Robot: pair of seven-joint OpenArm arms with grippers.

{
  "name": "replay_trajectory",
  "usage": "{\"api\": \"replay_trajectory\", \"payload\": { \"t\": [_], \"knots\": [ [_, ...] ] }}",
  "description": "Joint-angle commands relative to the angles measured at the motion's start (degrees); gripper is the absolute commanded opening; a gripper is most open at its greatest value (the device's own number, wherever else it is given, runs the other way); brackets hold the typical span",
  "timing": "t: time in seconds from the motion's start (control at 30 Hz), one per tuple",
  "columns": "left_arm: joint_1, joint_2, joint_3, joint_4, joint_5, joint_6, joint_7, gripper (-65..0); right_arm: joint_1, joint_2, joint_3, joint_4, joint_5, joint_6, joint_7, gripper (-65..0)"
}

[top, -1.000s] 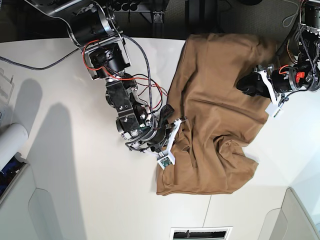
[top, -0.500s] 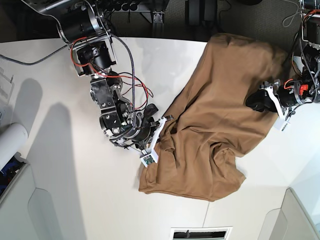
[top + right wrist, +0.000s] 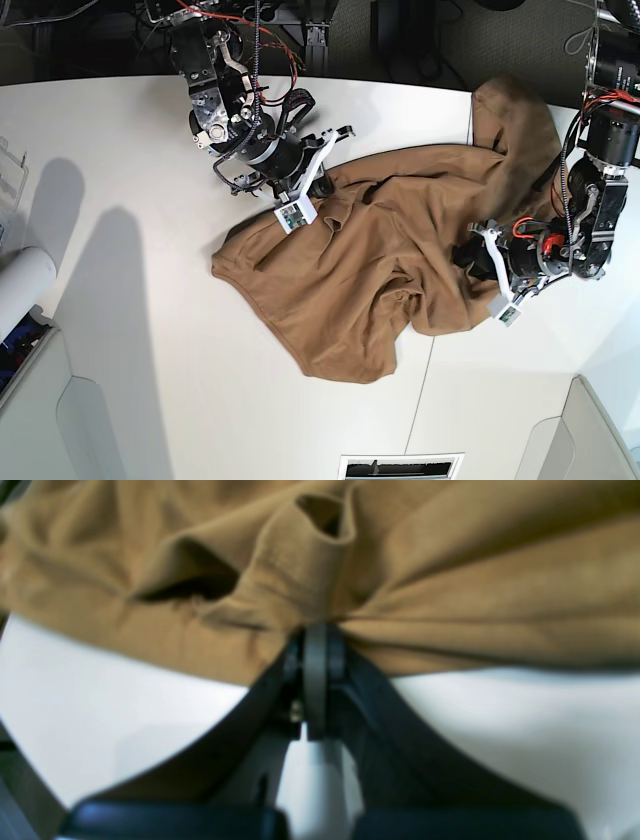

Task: Layout the t-shirt on the table in an organized manner, then fold the t-shirt properly
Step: 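Drag the shirt back across the table with both grippers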

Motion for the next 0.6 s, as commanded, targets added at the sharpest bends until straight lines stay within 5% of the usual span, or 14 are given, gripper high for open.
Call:
{"api": "replay_trajectory", "payload": {
  "t": [0.0, 0.13, 0.43, 0.57],
  "knots": [
    [-1.11, 0.22, 0.26, -0.17, 1.57, 0.42, 2.23, -36.4, 0.20, -0.13, 0.13, 1.27, -0.42, -0.07, -1.09, -65.0],
    [-3.13, -1.18, 0.20, 1.09, -0.81, 0.68, 3.91, -36.4, 0.26, -0.13, 0.87, 5.66, -0.87, -2.62, 0.79, -65.0],
    [-2.91, -11.04, 0.20, 15.98, -8.83, 0.46, 6.80, -36.4, 6.08, -0.15, 8.15, 9.22, -2.80, -3.26, 0.22, -65.0],
    [-1.14, -14.29, 0.20, 16.57, -9.40, 1.09, 6.82, -36.4, 6.69, -0.13, 11.82, 9.20, -2.82, -6.62, -0.17, -30.5]
  ]
}}
